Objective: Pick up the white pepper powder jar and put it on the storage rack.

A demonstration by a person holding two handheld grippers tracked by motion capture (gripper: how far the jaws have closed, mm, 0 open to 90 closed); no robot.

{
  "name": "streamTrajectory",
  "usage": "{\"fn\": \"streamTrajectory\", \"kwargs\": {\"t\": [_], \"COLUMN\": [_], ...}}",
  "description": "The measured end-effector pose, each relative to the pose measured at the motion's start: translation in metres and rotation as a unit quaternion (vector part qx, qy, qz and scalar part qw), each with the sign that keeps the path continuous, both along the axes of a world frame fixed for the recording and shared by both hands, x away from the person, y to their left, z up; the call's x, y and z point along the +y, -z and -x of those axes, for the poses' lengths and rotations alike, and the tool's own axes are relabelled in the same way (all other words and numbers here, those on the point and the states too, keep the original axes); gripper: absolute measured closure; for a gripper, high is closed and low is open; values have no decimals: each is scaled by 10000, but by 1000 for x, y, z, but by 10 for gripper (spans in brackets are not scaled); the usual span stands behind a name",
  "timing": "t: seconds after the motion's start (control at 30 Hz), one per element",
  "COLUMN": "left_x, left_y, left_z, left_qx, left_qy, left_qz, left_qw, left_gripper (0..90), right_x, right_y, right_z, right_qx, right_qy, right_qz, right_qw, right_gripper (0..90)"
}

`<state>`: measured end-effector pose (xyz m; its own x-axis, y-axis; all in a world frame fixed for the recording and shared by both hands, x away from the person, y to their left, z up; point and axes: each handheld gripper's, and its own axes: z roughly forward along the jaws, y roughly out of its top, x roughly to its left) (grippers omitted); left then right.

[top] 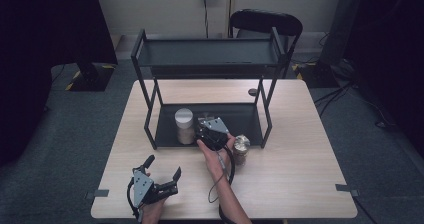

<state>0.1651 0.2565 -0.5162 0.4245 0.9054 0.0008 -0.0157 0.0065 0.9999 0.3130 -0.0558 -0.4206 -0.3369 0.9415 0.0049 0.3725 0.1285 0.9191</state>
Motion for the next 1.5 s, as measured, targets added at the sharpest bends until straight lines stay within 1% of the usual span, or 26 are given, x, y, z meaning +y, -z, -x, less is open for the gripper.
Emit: {"fn": "streamTrajectory", "kwargs": {"t": [0.47,0.63,0.77,0.93,1.03,1.1,1.13,1.17,1.23,1.33,1.37,1.4,1.43,1.47,1.5], "left_x": [0,0,0,0,0,0,0,0,0,0,0,0,0,0,0], "left_y": [0,0,0,0,0,0,0,0,-1,0,0,0,0,0,0], "left_z": [0,0,0,0,0,0,0,0,0,0,0,0,0,0,0], "left_qx": [1,1,3,4,6,8,9,9,16,8,11,16,16,15,15], "left_qy": [3,5,5,2,1,1,0,1,2,2,3,4,5,5,4], "left_qz": [-2,0,-3,0,-1,1,0,0,0,2,1,3,4,1,3], "left_qw": [10000,10000,10000,10000,10000,10000,10000,10000,10000,10000,10000,10000,10000,10000,10000], "left_gripper": [3,3,3,3,3,3,3,3,3,3,3,3,3,3,3], "right_x": [2,3,4,6,7,6,6,6,6,6,6,4,4,3,3], "right_y": [2,4,5,3,1,0,-1,-1,-2,-3,-3,-4,-4,-4,-5], "right_z": [-4,-5,-4,-2,-3,-4,-4,-4,-4,-5,-5,-4,-4,-3,-3], "right_qx": [44,11,-5,30,77,90,95,89,97,106,106,126,126,94,94], "right_qy": [37,45,44,53,64,56,58,60,47,31,31,35,35,39,40], "right_qz": [37,57,126,197,196,185,164,137,134,138,138,91,91,36,40], "right_qw": [10000,10000,9999,9998,9998,9998,9998,9998,9999,9998,9998,9999,9999,9999,9999], "right_gripper": [307,306,306,305,303,296,265,258,252,214,214,186,186,168,158]}}
